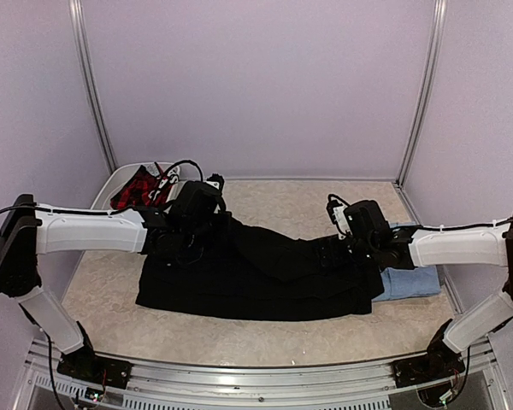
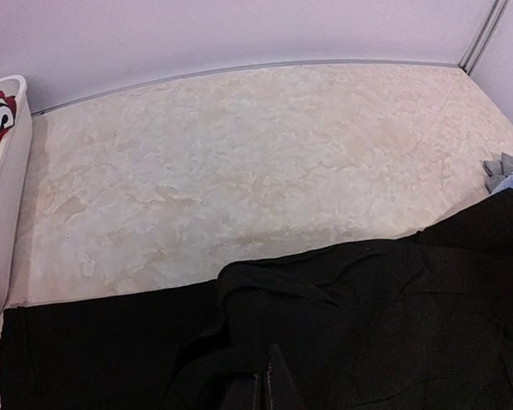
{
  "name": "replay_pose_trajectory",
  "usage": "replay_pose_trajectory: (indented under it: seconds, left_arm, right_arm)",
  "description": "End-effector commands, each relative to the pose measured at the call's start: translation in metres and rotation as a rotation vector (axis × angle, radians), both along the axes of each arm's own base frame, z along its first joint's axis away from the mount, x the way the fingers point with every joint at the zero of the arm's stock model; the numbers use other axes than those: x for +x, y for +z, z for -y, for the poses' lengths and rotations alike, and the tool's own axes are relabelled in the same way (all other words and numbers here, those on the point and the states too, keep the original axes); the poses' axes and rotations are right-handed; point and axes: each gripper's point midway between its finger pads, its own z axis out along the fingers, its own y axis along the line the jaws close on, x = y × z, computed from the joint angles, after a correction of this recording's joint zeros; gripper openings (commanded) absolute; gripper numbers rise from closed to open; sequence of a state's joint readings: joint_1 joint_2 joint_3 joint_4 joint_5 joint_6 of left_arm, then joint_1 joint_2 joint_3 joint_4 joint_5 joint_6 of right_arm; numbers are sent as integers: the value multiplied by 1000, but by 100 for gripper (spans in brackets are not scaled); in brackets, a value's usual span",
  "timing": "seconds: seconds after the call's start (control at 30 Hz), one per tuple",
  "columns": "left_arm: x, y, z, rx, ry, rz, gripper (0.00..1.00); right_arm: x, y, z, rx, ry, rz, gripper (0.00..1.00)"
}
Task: Fold and stack the long sleeve shirts
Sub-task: Fold the sleeve of the rectangle-folded shirt.
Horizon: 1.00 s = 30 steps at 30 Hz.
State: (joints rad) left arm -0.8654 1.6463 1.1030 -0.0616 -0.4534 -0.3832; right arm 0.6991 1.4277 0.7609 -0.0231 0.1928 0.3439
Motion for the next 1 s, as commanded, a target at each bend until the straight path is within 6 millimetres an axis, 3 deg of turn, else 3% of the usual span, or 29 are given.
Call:
replay_pose_trajectory:
  seconds: [0.0,0.1,0.5,0.6,0.73,0.83,0.97]
  left_arm:
    - [-11,10,-2,-4,-4,29,1]
    - [-17,2,-1,14,-10,20,5]
    - [-53,-62,5,64,-32,-97,10]
    - [-61,-71,6,72,-43,-120,26]
    - [-78,-77,12,45,-105,-161,66]
    - [-93,-78,16,27,-186,-201,78]
    - [-109,-60,16,-10,-273,-208,87]
  right_arm:
    - [4,-2,-2,-5,7,-14,87]
    - [4,-4,-6,3,19,-20,87]
    - [4,-13,-7,-12,29,-37,87]
    - [4,-13,-8,-11,34,-39,87]
    - [6,-13,-10,-19,39,-39,87]
    - [8,-11,-12,-20,46,-36,87]
    - [11,-11,-15,-23,52,-35,87]
